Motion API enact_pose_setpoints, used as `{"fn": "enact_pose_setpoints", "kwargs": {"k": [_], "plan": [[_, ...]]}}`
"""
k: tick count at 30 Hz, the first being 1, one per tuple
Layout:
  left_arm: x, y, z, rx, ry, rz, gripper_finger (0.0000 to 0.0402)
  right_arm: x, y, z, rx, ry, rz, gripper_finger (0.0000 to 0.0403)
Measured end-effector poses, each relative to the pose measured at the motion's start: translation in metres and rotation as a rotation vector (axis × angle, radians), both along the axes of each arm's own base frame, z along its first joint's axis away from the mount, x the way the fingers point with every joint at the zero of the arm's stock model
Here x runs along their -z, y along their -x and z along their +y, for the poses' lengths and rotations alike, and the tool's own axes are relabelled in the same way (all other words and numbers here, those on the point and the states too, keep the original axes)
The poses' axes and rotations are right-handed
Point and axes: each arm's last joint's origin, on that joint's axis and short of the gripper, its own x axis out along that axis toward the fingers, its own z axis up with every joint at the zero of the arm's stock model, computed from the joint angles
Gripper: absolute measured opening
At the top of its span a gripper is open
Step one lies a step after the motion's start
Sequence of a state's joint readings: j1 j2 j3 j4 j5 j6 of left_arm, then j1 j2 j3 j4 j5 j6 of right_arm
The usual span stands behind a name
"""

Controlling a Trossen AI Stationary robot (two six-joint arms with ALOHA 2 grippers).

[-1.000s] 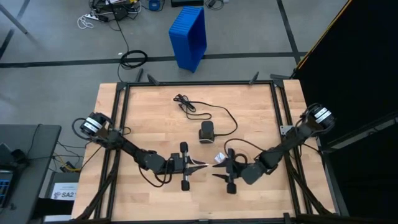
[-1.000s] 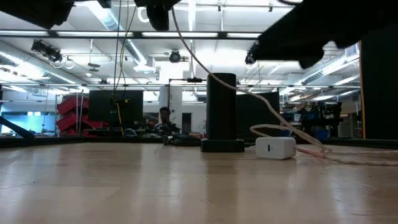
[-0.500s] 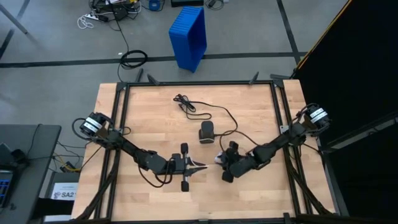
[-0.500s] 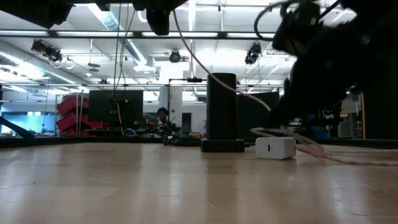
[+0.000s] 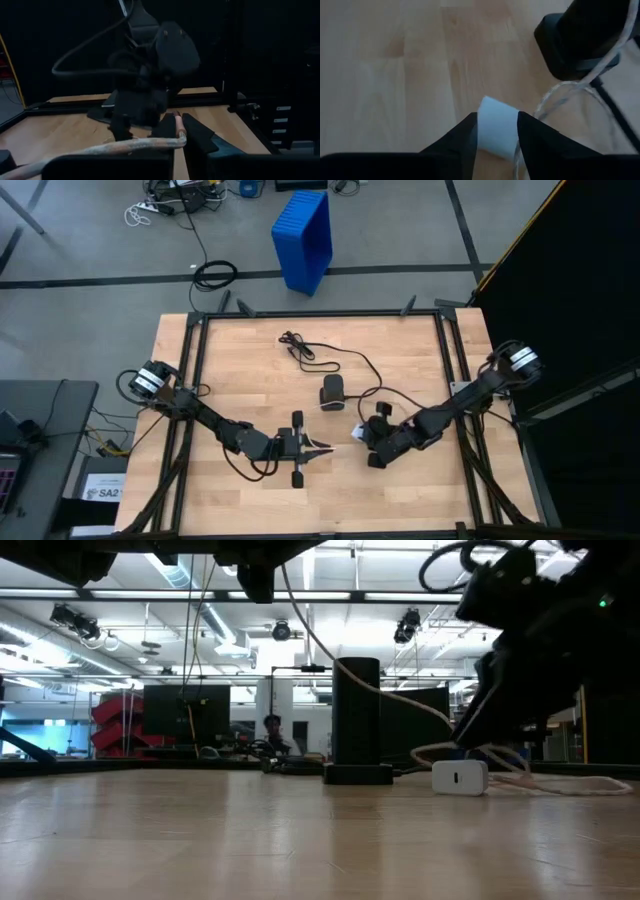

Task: Plug in charger
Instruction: Insert the charger cable into the charger adapter

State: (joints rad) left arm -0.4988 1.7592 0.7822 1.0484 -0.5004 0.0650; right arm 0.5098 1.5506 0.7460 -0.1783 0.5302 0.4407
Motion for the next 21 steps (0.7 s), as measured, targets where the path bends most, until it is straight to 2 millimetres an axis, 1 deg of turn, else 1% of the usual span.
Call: {"fn": "enact_pose_setpoints", "kwargs": {"k": [4,7,9,15,21], "plan": [[0.001,0.000,0.000,0.016,0.009,0.007,0.0000,-0.014,0.005,-0.002,-0.105,-0.024,0.014,0.0123],[0.001,-0.001,0.000,0.013,0.011,0.009,0.0000,-0.016,0.005,-0.001,-0.239,0.002,0.046,0.0134],[0.001,-0.001,0.002,0.009,0.013,0.009,0.0000,-0.015,0.003,0.001,-0.295,0.009,0.043,0.0146],[0.002,-0.004,0.007,-0.007,0.040,0.015,0.0000,-0.016,0.000,-0.001,-0.363,0.042,0.039,0.0178],[0.003,-0.006,0.013,-0.024,0.063,0.025,0.0000,-0.014,-0.001,-0.006,-0.437,0.039,0.085,0.0187]]}}
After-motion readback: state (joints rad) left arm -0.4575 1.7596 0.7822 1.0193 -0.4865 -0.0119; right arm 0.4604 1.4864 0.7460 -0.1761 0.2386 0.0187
